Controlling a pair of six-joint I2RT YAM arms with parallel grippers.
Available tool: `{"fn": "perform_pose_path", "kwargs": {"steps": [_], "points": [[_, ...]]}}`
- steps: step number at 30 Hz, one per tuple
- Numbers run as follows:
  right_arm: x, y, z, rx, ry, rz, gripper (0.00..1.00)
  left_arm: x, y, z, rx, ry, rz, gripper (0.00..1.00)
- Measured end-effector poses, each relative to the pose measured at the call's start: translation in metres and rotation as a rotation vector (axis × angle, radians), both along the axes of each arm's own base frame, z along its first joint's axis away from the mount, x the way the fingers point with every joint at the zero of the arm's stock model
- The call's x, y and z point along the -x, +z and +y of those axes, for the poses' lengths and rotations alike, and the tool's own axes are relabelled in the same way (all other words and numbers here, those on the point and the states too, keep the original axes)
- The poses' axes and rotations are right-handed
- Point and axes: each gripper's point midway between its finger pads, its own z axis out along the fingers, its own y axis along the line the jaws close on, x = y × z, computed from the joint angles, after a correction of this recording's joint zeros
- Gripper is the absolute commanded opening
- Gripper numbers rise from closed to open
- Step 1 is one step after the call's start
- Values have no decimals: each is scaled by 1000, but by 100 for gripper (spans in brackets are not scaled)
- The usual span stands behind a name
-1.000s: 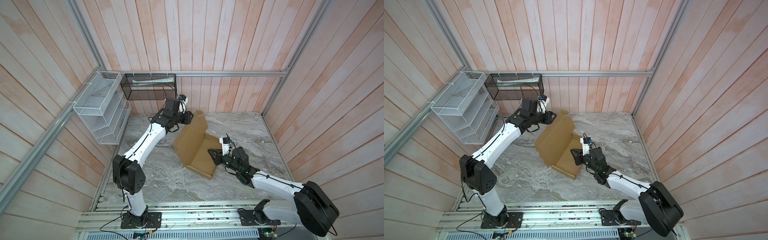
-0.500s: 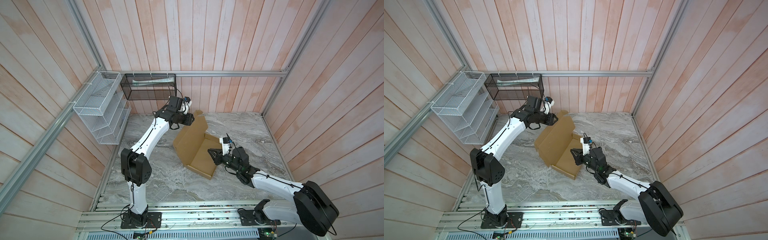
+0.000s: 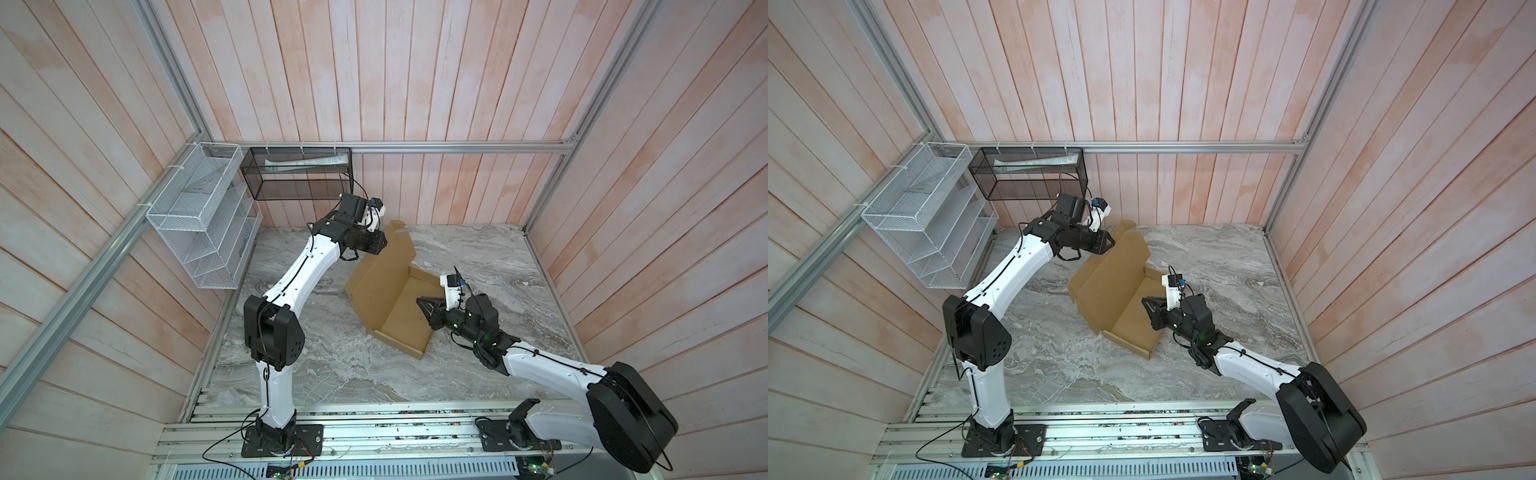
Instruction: Fold the paper box
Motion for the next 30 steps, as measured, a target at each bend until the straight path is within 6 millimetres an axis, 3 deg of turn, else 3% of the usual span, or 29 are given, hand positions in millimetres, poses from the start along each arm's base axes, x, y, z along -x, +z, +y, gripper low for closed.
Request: {"fn": "perform_pose_path", "kwargs": {"steps": [8,20,30], "points": [[-2,0,-3,4,-7,-6,20,7,-4,-5,-18,-19,12,28],[-8,10,-14,0,-32,-34,20,3,-28,-9,-93,-33,36,8],[-20,12,-35,12,-75,-32,26,-1,-17,-6,-140,-54,-16,2]]}}
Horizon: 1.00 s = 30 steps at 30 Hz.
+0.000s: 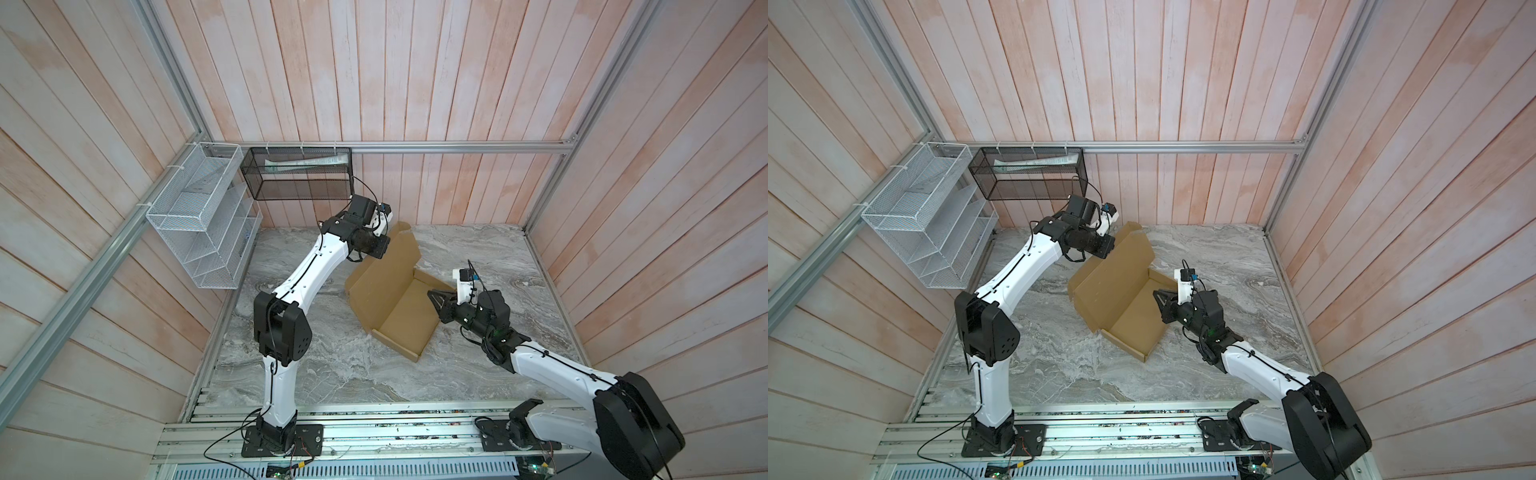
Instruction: Fold the paper box
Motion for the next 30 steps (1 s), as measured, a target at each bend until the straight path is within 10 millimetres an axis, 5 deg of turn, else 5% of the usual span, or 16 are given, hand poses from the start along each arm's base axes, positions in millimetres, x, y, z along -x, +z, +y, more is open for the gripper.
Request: {"fn": "perform_pose_path", "kwargs": {"steps": [10,20,30], "points": [[-21,14,-24,39,-61,-19,32,6,13,-5,-98,-141,-98,0],[-37,37,-22,125,-49,-109,34,17,23,-5,-131,-242,-150,0],[-64,14,-25,255,-29,-113,36,40,38,-7,-112,-347,-188,0]]}}
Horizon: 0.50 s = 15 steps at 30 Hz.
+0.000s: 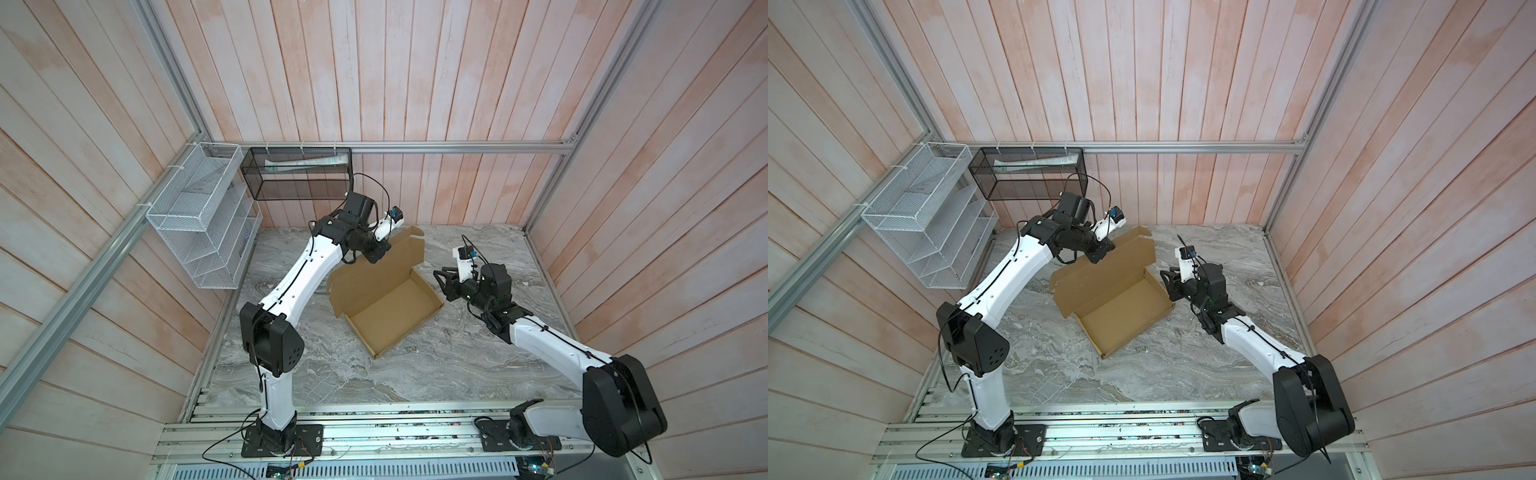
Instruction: Fold the paper box
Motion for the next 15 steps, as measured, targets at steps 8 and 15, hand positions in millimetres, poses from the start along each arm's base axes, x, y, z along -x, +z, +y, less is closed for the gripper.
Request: {"fn": "perform_pose_path", "kwargs": {"steps": [8,15], "points": [[-7,-12,-7,40,9,18,36,18,0,-2,7,-82,-3,0],[-6,-15,-6,59,19,23,36,30,4,-6,18,-144,-15,0]]}}
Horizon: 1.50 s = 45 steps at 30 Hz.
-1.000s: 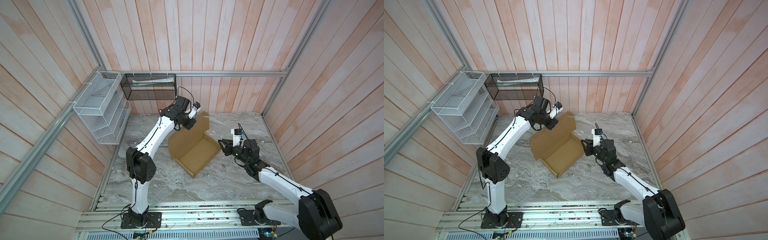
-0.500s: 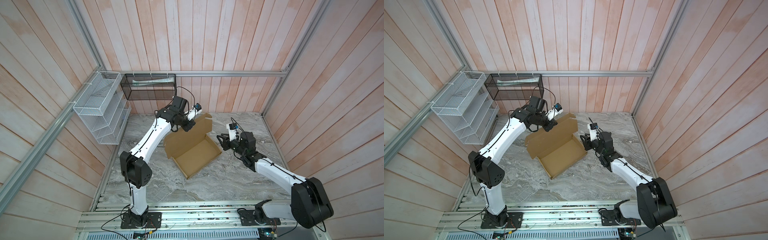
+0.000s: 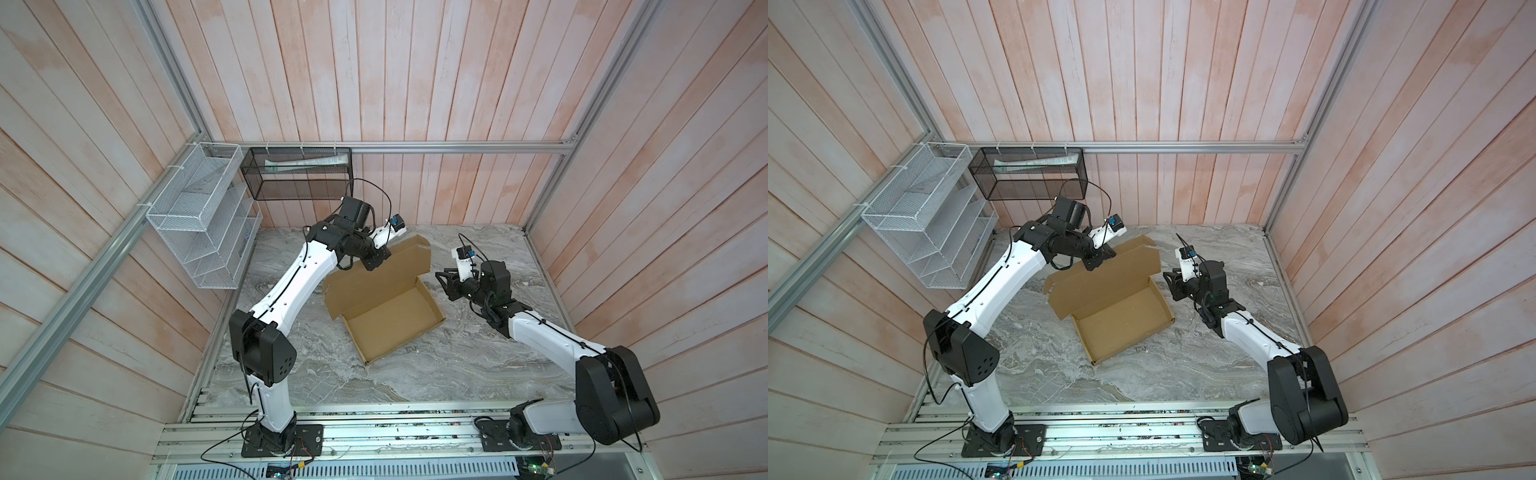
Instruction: Fold the paper box
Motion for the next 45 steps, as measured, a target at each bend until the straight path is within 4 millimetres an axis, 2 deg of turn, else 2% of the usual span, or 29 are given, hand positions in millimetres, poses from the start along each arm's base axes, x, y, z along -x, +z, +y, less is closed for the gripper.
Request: {"fn": "perform_pose_path", "kwargs": {"steps": [11,21,31,36,45], "points": [[7,19,-6,58,11,-99,37,20,3,-28,2,-91,-21,0],[1,20,-18,100,-2,-130,37,28,-7,-38,-10,-114,-14,0],[5,8,-8,90,64,-102,38,32,-20,-43,-16,-124,-1,0],[8,6,-3,77,99,-92,38,31,-19,-47,-12,-124,-13,0],[10,10,2,60,124,-92,31,27,-15,-50,-6,-110,-39,0]]}}
